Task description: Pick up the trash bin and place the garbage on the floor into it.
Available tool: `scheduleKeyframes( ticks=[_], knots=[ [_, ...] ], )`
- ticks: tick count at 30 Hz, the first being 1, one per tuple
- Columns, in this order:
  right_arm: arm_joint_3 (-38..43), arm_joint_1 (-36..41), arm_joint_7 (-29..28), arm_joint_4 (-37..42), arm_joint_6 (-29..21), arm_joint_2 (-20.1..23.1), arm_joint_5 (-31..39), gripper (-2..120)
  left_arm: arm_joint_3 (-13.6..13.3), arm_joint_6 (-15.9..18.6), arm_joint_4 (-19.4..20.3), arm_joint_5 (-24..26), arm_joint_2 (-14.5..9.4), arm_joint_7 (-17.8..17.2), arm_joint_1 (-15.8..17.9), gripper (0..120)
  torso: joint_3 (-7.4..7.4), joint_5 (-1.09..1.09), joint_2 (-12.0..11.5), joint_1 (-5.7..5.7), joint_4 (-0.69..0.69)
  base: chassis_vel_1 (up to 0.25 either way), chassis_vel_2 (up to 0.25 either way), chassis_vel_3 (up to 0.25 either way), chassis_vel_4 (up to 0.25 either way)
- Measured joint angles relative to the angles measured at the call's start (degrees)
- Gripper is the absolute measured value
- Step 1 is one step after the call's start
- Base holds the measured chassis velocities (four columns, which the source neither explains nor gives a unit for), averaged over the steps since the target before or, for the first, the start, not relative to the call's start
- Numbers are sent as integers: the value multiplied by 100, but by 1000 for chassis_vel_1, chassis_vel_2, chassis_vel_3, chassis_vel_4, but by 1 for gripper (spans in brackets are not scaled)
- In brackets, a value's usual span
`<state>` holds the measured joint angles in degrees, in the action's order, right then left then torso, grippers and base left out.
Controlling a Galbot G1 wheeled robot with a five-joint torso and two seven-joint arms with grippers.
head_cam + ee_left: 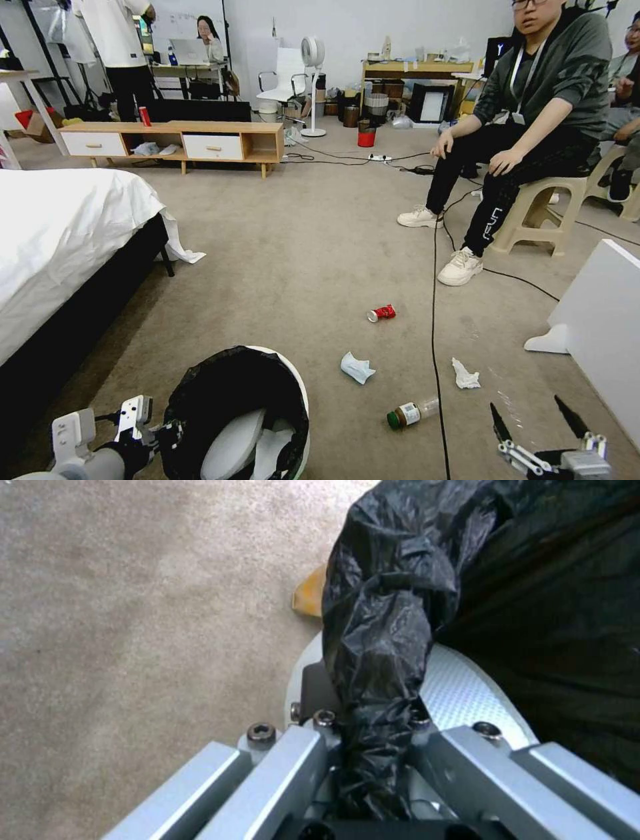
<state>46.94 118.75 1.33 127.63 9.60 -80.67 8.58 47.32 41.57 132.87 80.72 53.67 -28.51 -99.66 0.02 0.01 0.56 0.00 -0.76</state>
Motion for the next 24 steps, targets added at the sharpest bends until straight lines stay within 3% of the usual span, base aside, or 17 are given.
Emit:
scheduleKeyframes(
  ticks=[1,2,9,24],
  knots=[
    [0,0,0,0,0,0,0,100,0,0,0,0,0,0,0,1,0,0,0,0,0,0,0,0,0],
    [-208,104,-329,-54,-341,189,61,100,0,-1,-15,-1,-19,0,19,1,0,0,0,0,1,0,0,0,0],
    [-477,342,-614,-100,-1116,614,541,100,0,-3,-27,-9,-18,-3,40,1,0,-1,0,0,0,0,0,0,0],
    [-1084,199,-808,-756,-1767,1141,1241,100,2,-11,51,-138,124,-37,58,1,0,-1,0,1,0,0,0,0,0]
  ],
)
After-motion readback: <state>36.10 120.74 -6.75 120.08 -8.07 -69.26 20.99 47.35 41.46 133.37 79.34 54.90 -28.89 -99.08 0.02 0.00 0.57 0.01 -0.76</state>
